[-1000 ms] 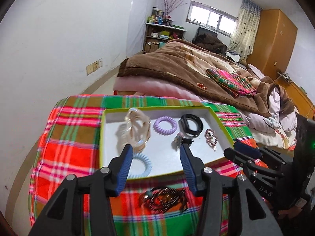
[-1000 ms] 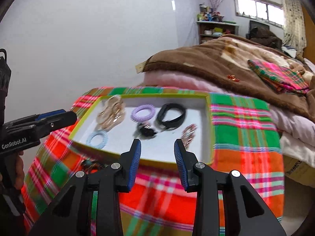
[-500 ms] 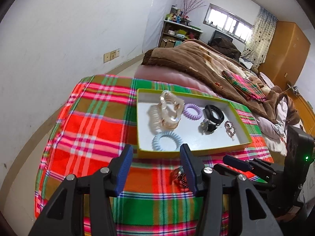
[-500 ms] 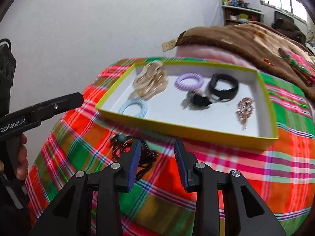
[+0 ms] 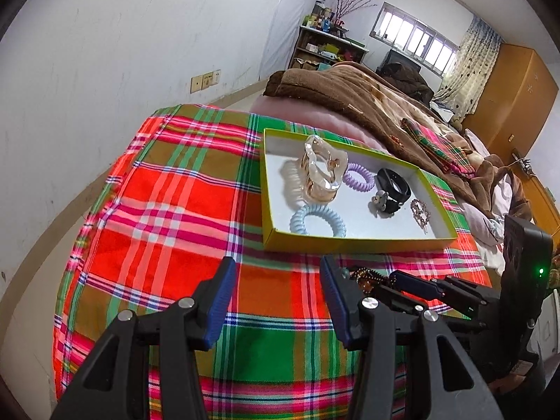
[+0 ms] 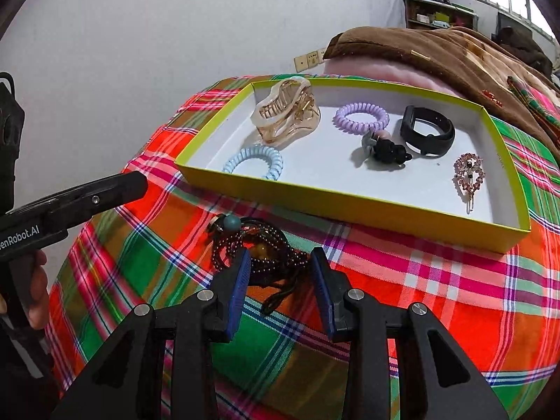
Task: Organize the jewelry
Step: 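Move both tools toward the dark beaded bracelets beside the box, then grasp dark beaded bracelet with right tool while left tool grasps teal-bead black hair tie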
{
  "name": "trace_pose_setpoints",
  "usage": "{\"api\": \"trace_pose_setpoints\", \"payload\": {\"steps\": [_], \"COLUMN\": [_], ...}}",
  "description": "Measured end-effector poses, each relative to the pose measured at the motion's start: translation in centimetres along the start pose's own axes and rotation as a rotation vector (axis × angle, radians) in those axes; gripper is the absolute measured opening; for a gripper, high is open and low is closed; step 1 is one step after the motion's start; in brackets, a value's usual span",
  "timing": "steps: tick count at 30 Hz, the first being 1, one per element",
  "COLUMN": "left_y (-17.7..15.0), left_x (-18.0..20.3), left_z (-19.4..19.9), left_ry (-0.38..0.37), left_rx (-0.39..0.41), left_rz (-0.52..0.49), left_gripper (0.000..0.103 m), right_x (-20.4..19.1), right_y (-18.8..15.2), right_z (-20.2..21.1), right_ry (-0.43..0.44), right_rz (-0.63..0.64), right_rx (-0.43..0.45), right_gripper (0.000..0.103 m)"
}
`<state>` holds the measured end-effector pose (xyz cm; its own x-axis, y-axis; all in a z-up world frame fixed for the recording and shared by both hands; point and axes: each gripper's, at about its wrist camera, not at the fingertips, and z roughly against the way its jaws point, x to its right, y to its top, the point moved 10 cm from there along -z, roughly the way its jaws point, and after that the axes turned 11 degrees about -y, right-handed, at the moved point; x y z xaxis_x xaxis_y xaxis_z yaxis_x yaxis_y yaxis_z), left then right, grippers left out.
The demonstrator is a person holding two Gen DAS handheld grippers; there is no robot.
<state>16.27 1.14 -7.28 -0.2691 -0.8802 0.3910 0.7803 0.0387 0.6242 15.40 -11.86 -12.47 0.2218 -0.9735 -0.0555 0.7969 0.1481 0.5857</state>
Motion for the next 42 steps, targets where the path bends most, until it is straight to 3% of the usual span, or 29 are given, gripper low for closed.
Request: {"api": "trace_pose_setpoints", "payload": {"steps": [3, 9, 22, 25, 34, 36, 38, 40, 42], "left_y": [-0.3, -0.6, -0.7, -0.9, -2.0, -2.0, -2.0, -1.9, -1.9], "left_x": [-0.2, -0.6, -0.9, -0.5, 2.1, 2.6, 2.9, 2.9, 2.9], "left_z": [-0.1, -0.2, -0.1, -0.4, -3.0, -3.3, -3.6, -3.8, -4.0], "left_ry": [-0.003, -0.007, -0.013, -0.026, -0.061, -0.07, -0.062, -0.032, -0.037], "left_rx": [-0.008, -0.014, -0.016, -0.029, -0.103, -0.109, -0.12, -0.121, -0.125], "left_rz": [0.005, 0.017, 0.023, 0.021, -0.017, -0.022, -0.037, -0.061, -0.055], "left_gripper": [0.052, 0.052, 0.052, 0.052, 0.052, 0.052, 0.052, 0.052, 0.052], "right_x": [-0.1, -0.3, 0.3, 0.9, 3.0, 3.3, 3.5, 3.8, 3.1], "right_y": [-0.1, -0.1, 0.9, 1.2, 0.7, 0.8, 1.1, 1.5, 1.7], "right_z": [0.0, 0.5, 3.3, 4.3, 4.1, 4.1, 4.1, 4.2, 4.1], "right_ry": [-0.017, -0.036, -0.063, -0.046, -0.072, -0.081, -0.087, -0.114, -0.025], "right_rz": [0.017, 0.06, 0.134, 0.099, 0.094, 0.12, 0.162, 0.226, 0.262], "right_rx": [0.005, 0.042, 0.119, 0.142, 0.117, 0.115, 0.116, 0.124, 0.096], "right_gripper": [0.035, 0.019, 0.018, 0.011, 0.012, 0.015, 0.03, 0.033, 0.033]}}
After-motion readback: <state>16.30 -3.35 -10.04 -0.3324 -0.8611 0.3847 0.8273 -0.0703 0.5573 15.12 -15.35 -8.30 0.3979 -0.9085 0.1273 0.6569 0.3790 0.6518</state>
